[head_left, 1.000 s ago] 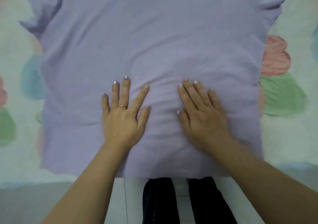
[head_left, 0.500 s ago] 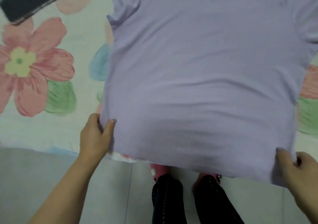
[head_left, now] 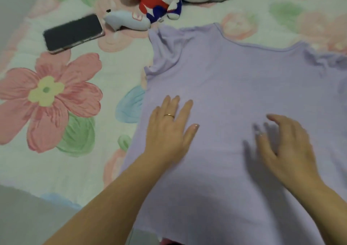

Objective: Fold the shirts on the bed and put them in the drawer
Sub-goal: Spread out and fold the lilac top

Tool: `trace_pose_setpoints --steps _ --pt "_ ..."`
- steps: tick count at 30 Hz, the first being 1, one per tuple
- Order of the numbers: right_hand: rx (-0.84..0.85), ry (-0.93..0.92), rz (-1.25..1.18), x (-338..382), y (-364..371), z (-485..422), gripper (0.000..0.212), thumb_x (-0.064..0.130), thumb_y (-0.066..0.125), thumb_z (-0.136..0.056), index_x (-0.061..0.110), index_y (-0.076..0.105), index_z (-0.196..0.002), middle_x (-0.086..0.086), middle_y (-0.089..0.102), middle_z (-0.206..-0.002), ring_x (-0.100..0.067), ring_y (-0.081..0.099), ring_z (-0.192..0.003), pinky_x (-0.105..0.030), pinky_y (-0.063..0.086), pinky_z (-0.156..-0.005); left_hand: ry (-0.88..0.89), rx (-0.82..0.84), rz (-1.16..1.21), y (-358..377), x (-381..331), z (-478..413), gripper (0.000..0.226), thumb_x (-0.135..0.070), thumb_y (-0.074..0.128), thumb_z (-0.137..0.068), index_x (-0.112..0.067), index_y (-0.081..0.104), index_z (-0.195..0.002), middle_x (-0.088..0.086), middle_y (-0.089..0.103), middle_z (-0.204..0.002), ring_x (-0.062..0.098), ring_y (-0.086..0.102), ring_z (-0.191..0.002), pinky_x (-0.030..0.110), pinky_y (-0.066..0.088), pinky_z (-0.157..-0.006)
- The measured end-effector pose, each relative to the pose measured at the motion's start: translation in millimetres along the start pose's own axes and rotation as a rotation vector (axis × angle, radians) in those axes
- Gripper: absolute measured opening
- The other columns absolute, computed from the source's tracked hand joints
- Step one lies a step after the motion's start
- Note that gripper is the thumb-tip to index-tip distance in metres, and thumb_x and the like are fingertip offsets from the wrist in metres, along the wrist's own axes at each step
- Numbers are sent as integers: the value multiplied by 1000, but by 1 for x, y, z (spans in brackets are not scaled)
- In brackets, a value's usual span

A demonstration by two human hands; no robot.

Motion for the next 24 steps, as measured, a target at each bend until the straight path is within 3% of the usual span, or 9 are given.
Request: trace_pose_setpoints --steps 3,5,7,9,12,14,18,21,24 --pt "185 -226 -120 69 35 -79 51 32 44 -94 10 38 -140 -15 33 -148 -30 28 -138 -34 18 -111 6 202 -95 36 14 -62 62 -51 28 -95 -28 6 -148 2 1 -158 20 -2 -144 37 -3 -114" --pt "355 -408 51 71 62 -111 55 37 34 -97 21 18 -147 -3 10 -157 -22 9 -145 -34 6 -115 -88 151 -226 42 50 -86 65 -55 25 -93 -30 0 -148 1 -4 -158 19 -3 -144 36 -3 -114" --pt "463 -460 249 66 78 -141 56 45 22 -97 31 3 -148 6 -3 -158 -17 -2 -145 -36 -1 -115 -352 10 -204 34 92 -97 67 -55 26 -93 -25 1 -148 4 -3 -157 22 -2 -144 39 -2 -114" --pt "370 -412 296 67 80 -170 55 44 25 -97 27 14 -148 2 9 -157 -23 4 -144 -41 5 -114 -580 -138 -128 26 112 -94 70 -51 30 -94 -16 3 -149 11 -2 -157 27 -4 -144 43 -1 -115" --pt "63 -409 138 102 80 -212 43 32 39 -95 9 48 -130 -16 46 -136 -34 34 -130 -42 28 -100 -642 -349 87 23 97 -96 76 -47 45 -90 -10 11 -147 20 19 -151 33 16 -139 41 13 -111" --pt "92 -366 39 132 85 -250 42 26 43 -94 11 44 -134 -14 45 -136 -33 36 -127 -40 28 -98 -708 -438 274 20 90 -113 75 -46 53 -86 -8 24 -144 22 37 -138 34 33 -127 37 23 -104" --pt "435 -250 153 161 102 -304 46 32 51 -92 21 40 -135 -10 47 -135 -32 40 -124 -42 34 -99 -787 -349 515 5 110 -165 68 -46 60 -83 -5 40 -133 15 52 -126 30 50 -114 30 38 -86" --pt "400 -351 203 161 103 -315 14 30 52 -91 21 51 -102 -8 58 -107 -32 49 -106 -37 33 -86 -761 -222 708 -6 115 -197 53 -45 68 -76 -7 56 -112 8 62 -107 25 60 -93 23 43 -55" --pt "297 -435 -117 154 95 -314 10 18 49 -92 12 47 -99 -13 55 -90 -28 50 -85 -41 40 -83 -753 -152 987 -15 115 -212 37 -29 77 -71 -8 58 -95 2 59 -79 17 59 -72 18 41 -39"
Point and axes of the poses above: each hand's wrist, its own z-axis away from the middle knuckle, its own y-axis out of the palm, x = y × z, the point moved 1 cm from there along -z, towards the middle knuckle
